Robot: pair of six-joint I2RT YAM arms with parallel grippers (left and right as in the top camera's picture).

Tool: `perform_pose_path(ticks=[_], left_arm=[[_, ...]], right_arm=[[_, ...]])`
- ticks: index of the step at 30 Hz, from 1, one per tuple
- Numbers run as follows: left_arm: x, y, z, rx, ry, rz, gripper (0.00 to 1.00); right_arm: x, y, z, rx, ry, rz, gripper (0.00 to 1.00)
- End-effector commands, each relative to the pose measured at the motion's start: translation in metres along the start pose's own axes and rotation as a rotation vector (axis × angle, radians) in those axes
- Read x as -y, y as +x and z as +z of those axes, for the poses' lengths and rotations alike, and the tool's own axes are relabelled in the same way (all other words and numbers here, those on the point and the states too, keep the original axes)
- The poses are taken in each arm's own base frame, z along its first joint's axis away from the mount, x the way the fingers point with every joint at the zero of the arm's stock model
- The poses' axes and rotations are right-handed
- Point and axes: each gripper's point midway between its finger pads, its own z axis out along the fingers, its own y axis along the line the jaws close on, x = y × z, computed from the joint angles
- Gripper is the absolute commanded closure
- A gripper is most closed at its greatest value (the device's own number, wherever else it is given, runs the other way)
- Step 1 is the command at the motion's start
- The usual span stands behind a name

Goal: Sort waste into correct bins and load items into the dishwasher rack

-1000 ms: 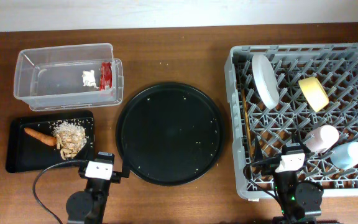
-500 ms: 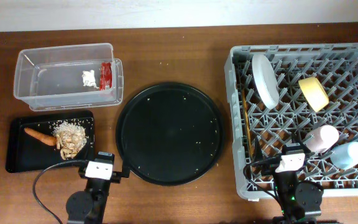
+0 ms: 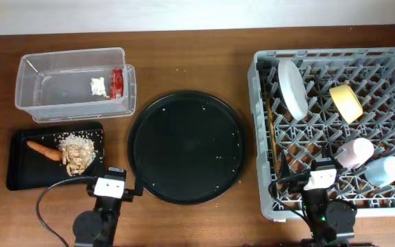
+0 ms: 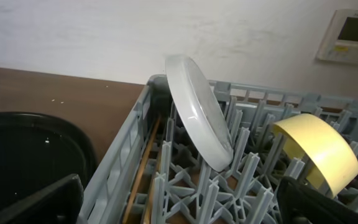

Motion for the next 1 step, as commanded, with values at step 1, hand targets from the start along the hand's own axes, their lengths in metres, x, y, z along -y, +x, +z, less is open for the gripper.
perform_pose_path(ticks=[1], left_arm=[[0.0040,0.0008,0.0001,0.004,0.019,0.017,0.01]], right_arm=[[0.0017,0.0024,0.0000,-0.004,0.009,-0.006,0.02]])
